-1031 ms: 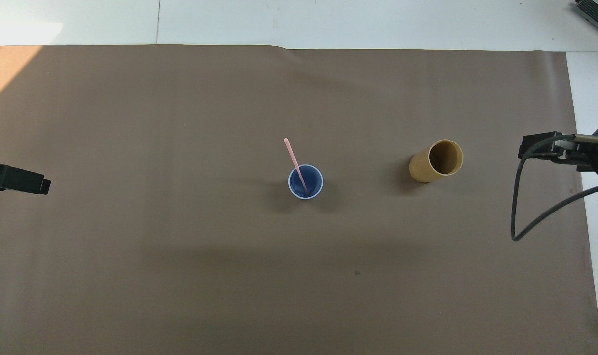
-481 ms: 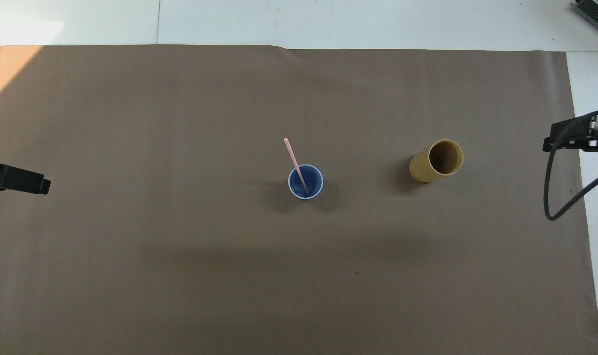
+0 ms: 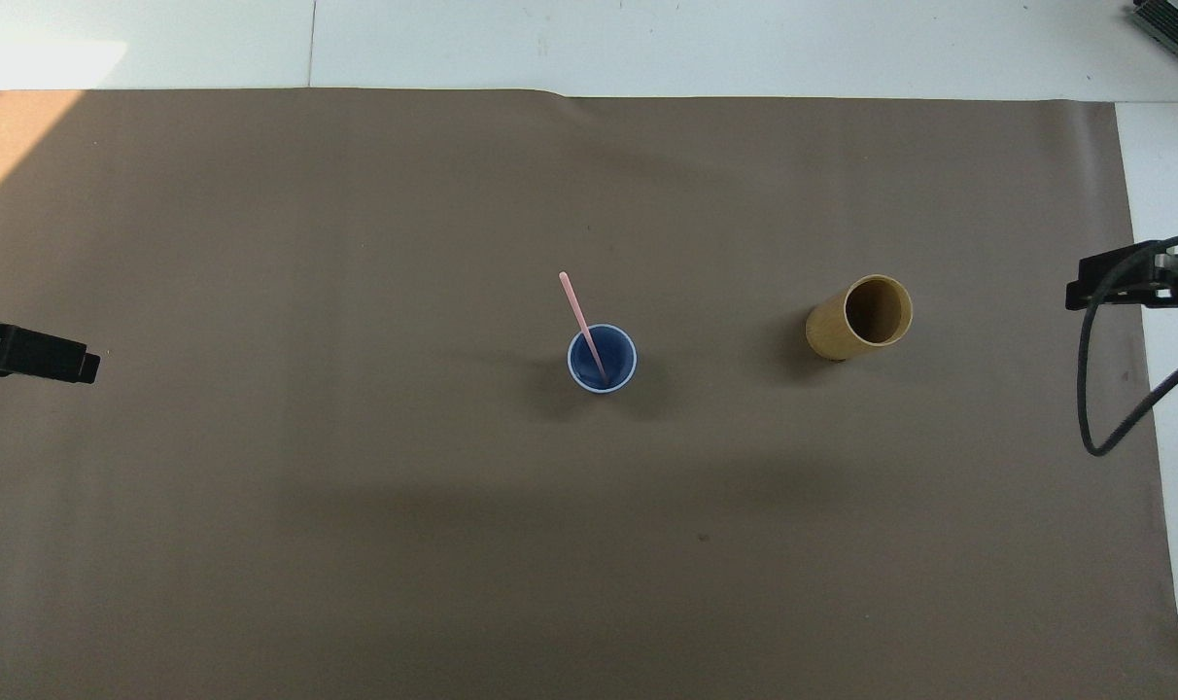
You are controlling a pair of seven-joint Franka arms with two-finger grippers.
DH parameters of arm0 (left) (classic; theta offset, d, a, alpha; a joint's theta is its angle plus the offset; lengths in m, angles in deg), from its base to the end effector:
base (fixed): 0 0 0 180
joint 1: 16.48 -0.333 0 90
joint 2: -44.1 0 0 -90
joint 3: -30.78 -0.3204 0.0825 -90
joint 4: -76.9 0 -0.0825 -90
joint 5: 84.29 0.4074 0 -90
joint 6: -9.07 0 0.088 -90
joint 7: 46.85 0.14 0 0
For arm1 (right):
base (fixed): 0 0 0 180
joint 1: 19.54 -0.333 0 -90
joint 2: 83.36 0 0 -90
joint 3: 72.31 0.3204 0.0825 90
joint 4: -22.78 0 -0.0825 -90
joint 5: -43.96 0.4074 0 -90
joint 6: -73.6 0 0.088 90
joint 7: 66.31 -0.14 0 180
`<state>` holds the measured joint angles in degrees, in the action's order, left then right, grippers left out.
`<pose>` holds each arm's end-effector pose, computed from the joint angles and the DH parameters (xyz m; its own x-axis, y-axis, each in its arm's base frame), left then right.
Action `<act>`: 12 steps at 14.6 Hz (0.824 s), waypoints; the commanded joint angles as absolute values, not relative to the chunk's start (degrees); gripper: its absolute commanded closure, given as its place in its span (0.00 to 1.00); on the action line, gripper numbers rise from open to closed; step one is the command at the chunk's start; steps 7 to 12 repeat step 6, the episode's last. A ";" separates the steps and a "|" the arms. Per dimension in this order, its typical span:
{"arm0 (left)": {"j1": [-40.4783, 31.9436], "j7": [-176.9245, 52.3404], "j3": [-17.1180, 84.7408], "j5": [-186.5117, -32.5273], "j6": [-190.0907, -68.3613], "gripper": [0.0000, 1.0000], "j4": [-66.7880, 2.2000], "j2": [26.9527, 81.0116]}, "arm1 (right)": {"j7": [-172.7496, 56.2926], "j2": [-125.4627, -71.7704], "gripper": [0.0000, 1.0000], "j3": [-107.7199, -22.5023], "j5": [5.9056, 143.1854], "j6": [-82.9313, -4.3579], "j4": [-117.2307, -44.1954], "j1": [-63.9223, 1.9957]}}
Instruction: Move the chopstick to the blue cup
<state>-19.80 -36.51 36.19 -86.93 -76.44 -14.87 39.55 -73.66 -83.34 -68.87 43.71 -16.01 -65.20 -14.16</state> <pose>0.5429 -0.0285 0.6184 0.9757 -0.2181 -0.0227 -0.2170 -0.9752 0.0433 0.5782 -0.0202 0.6130 0.9865 -0.1614 0.0291 -0.1615 -0.9869 0.0007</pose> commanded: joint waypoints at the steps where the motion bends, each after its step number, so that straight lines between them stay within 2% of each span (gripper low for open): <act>1: -20.26 -36.30 36.23 -87.46 -75.66 0.00 -14.77 39.26 | -71.94 -81.25 0.00 -68.44 44.13 -17.80 -68.10 -13.83; 12: -20.26 -36.30 36.23 -87.46 -75.57 0.00 -14.77 39.26 | -71.85 -80.73 0.00 -68.18 44.13 -17.98 -68.89 -13.91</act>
